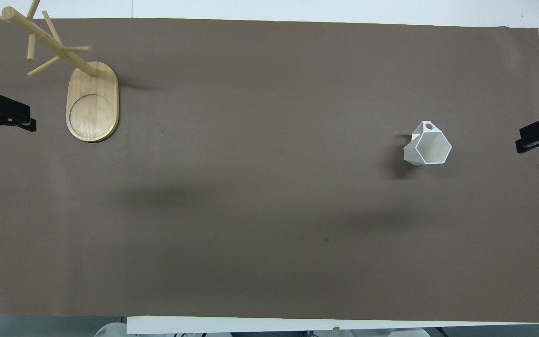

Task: Hang cup on rack
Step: 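Move the right gripper toward the white mug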

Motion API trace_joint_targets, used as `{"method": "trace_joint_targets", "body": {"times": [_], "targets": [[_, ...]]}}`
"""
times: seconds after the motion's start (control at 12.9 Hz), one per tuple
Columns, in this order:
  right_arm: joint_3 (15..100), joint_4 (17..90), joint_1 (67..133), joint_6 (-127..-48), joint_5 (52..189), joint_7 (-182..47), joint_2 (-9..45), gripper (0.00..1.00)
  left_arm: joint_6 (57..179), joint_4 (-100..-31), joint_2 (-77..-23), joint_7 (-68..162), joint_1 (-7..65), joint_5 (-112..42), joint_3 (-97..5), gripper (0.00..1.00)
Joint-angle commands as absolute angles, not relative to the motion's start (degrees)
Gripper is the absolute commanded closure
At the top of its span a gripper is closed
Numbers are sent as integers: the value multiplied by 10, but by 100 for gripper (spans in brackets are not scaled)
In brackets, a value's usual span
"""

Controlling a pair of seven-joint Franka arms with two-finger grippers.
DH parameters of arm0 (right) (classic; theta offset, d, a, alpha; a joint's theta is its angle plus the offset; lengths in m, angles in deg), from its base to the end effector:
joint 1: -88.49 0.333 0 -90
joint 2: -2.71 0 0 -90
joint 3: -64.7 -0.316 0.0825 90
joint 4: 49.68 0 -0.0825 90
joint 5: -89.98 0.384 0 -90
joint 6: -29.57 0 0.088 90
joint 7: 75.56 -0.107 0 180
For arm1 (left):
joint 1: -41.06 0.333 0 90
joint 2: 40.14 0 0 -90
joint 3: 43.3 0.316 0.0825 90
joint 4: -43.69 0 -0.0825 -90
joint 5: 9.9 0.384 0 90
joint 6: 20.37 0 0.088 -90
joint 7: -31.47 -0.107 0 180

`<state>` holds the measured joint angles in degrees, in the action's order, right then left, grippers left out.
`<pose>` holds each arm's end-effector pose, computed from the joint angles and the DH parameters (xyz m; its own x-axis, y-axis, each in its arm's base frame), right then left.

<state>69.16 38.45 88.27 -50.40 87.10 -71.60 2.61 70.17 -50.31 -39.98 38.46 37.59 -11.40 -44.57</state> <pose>0.5327 -0.0497 0.6267 0.9895 -0.0205 -0.1431 -0.0149 -0.9991 0.0403 0.5499 -0.0484 0.5940 0.9974 0.0396 -0.0603 0.0408 -0.9990 0.0189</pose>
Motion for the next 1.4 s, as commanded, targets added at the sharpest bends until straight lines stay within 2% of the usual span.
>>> {"method": "trace_joint_targets", "body": {"times": [0.0, 0.7, 0.85, 0.93, 1.09, 1.32], "targets": [[690, 389, 881, -508, 868, -726, 20, 0, 710, -518, -386, 376, 382, -120, -448, 0], [689, 397, 881, -500, 874, -632, 2, 0, 710, -518, -386, 376, 382, -120, -448, 0], [689, 405, 881, -517, 875, -528, 0, 0, 709, -518, -386, 376, 382, -120, -448, 0], [692, 421, 877, -556, 880, -430, -3, 0, 710, -518, -386, 376, 382, -120, -448, 0], [693, 438, 817, -594, 967, -249, 13, 0, 710, -518, -386, 376, 382, -120, -448, 0], [693, 449, 710, -619, 1122, 15, 90, 0, 710, -518, -386, 376, 382, -120, -448, 0]]}}
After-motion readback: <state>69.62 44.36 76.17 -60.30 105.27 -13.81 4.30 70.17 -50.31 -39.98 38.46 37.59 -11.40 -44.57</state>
